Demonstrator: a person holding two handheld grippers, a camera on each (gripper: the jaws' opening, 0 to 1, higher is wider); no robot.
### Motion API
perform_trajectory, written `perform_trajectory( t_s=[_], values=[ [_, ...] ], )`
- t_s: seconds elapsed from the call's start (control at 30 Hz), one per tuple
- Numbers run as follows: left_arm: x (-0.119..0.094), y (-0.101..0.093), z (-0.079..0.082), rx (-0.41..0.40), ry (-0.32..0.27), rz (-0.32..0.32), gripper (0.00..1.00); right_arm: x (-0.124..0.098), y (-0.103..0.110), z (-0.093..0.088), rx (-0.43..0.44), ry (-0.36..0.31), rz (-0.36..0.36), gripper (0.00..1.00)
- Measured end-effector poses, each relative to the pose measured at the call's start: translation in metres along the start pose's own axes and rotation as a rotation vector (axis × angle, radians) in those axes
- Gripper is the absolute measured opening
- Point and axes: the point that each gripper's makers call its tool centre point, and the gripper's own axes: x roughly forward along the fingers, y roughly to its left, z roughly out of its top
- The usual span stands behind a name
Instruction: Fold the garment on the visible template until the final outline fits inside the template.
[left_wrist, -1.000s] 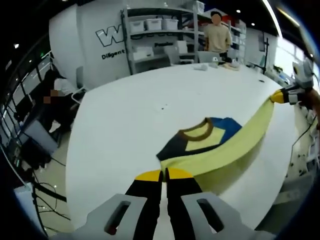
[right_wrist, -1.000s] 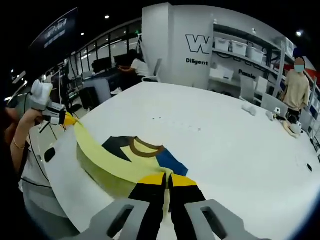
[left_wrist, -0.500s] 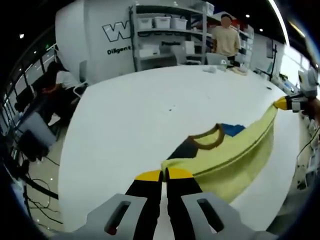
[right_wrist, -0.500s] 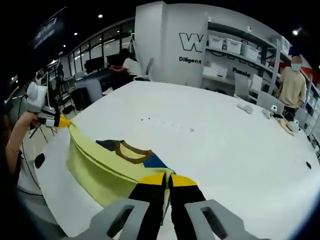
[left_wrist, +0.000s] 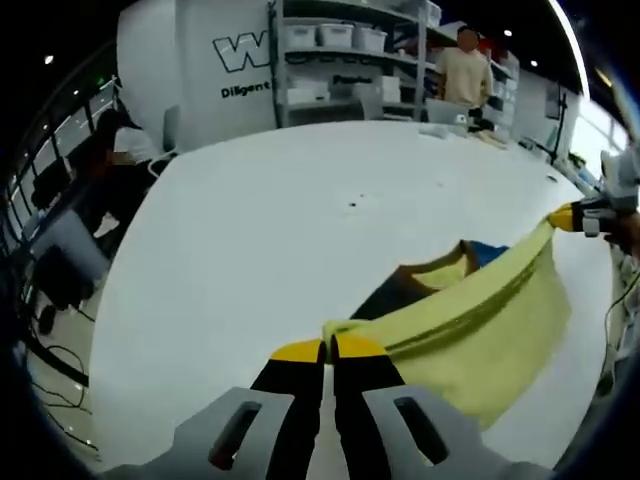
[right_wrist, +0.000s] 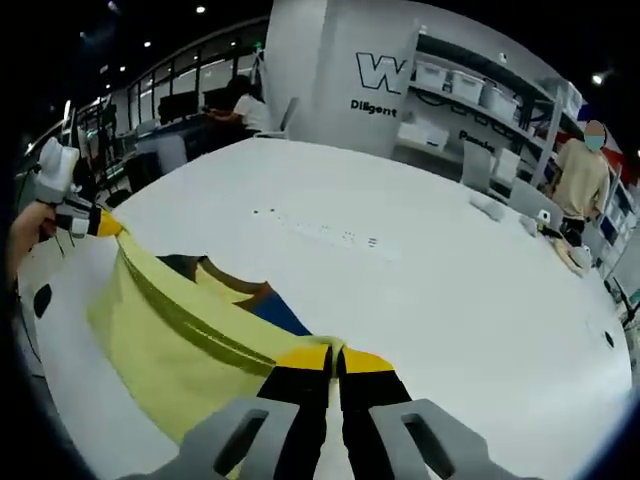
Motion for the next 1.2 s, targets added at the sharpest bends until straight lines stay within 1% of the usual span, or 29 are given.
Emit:
perform_trajectory(
  t_s=[0.07,0.1,0.17,0.23,0.27,0.33,0.37,0.4,0.47,0.53,0.63,0.73,0.87,0.9,0.93,0.97,1.0,1.03,1.1,1.13,1.17,1.2],
  values=[
    [0.006,0.003,-0.006,-0.026,0.004,0.015,0.01,0.004,0.002,0.0,-0.001,-0.005,0.004,0.0],
    [0.007,0.004,-0.008,-0.033,0.004,0.018,0.01,0.009,0.002,0.001,-0.011,-0.022,0.002,0.0],
    [0.012,0.005,-0.012,-0.059,0.0,0.028,0.01,0.017,0.003,-0.003,-0.021,-0.017,0.001,0.0],
    [0.018,0.006,-0.017,-0.112,-0.004,0.031,0.01,0.026,0.003,-0.008,-0.023,-0.008,0.001,0.0],
    [0.019,0.006,-0.019,-0.15,-0.004,0.035,0.01,0.028,0.003,-0.011,-0.022,0.0,0.0,0.0],
    [0.022,0.007,-0.022,-0.148,-0.009,0.038,0.01,0.034,0.002,-0.015,0.0,0.0,-0.003,0.0],
    [0.024,0.007,-0.024,-0.155,-0.009,0.042,0.01,0.037,0.001,-0.016,0.039,-0.017,-0.006,0.0],
    [0.026,0.007,-0.025,-0.168,-0.007,0.04,0.01,0.039,0.0,-0.017,0.049,-0.023,-0.006,0.0],
    [0.03,0.008,-0.027,-0.192,-0.007,0.032,0.01,0.043,-0.001,-0.024,0.067,-0.008,0.001,0.0],
    [0.034,0.009,-0.027,-0.198,-0.013,0.028,0.01,0.047,0.0,-0.03,0.066,-0.001,0.007,0.0],
    [0.037,0.009,-0.03,-0.189,-0.006,0.036,0.01,0.053,0.0,-0.037,0.07,-0.001,0.013,0.0],
    [0.041,0.008,-0.032,-0.165,-0.002,0.043,0.01,0.059,0.0,-0.041,0.067,-0.005,0.021,0.0],
    [0.047,0.01,-0.037,-0.143,0.003,0.045,0.02,0.063,0.002,-0.046,0.038,-0.003,0.039,0.0],
    [0.047,0.01,-0.036,-0.114,-0.007,0.045,0.02,0.064,0.002,-0.047,0.023,0.002,0.042,0.0],
    [0.047,0.01,-0.034,-0.067,-0.015,0.041,0.02,0.064,0.002,-0.047,0.025,0.001,0.042,0.0],
    [0.047,0.009,-0.035,-0.017,-0.008,0.048,0.02,0.064,0.004,-0.045,-0.011,-0.015,0.057,0.0],
    [0.047,0.007,-0.036,0.004,0.001,0.038,0.03,0.064,0.004,-0.043,-0.035,-0.021,0.054,0.0],
    [0.046,0.005,-0.035,0.018,-0.005,0.028,0.03,0.064,0.004,-0.043,-0.051,-0.017,0.057,0.0],
    [0.04,0.004,-0.032,0.04,-0.02,0.018,0.04,0.061,0.004,-0.04,-0.055,-0.02,0.061,0.0],
    [0.037,0.002,-0.029,0.066,-0.038,0.007,0.06,0.058,0.002,-0.039,-0.056,-0.013,0.056,0.0],
    [0.035,0.0,-0.028,0.1,-0.04,-0.009,0.09,0.055,0.001,-0.039,-0.06,-0.004,0.051,0.0],
    [0.032,-0.002,-0.025,0.128,-0.056,-0.016,0.15,0.051,0.0,-0.035,-0.07,-0.018,0.042,0.01]
  ],
)
